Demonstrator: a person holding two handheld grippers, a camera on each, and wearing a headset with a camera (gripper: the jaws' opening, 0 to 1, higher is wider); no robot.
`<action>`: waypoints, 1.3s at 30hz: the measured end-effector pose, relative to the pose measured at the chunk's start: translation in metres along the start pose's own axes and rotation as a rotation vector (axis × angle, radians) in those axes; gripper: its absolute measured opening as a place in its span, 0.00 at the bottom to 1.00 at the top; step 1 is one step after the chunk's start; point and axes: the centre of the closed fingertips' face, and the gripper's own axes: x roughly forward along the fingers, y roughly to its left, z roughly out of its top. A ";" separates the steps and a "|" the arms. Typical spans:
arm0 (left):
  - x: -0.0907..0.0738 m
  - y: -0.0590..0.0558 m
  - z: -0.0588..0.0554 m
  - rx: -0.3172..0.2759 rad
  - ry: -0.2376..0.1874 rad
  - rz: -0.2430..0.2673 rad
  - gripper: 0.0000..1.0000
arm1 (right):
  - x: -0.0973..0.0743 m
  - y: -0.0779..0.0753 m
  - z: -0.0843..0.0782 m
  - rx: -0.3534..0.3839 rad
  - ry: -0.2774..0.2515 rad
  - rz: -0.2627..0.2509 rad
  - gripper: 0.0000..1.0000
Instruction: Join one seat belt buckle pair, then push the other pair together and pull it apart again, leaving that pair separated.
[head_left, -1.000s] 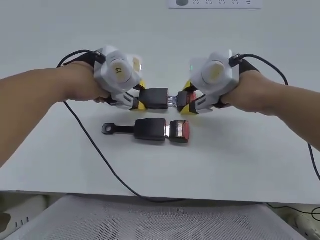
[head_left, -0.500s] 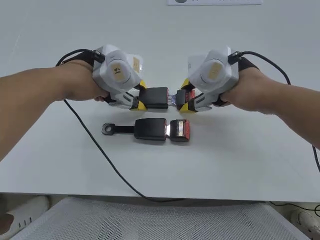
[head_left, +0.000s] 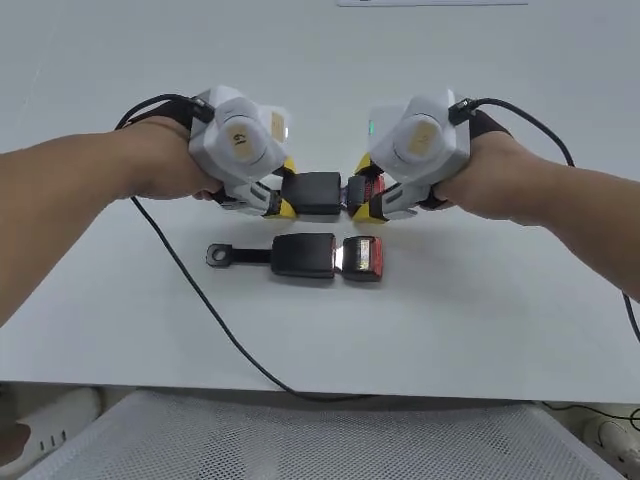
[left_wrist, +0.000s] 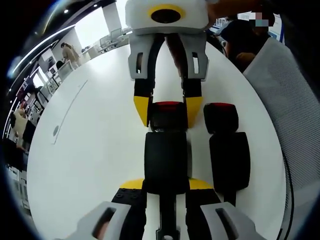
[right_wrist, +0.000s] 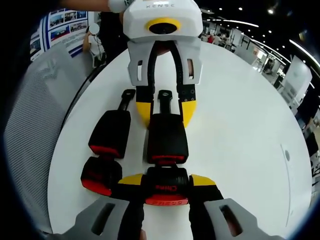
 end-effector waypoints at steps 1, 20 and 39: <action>0.000 0.000 0.000 -0.001 -0.001 0.000 0.29 | 0.000 0.000 0.000 0.000 0.000 0.000 0.29; 0.001 0.002 -0.001 0.005 0.017 -0.004 0.30 | 0.000 0.000 -0.002 -0.004 0.022 0.000 0.30; 0.000 0.005 -0.003 -0.017 0.003 0.008 0.30 | -0.008 0.001 -0.014 0.009 0.036 0.011 0.31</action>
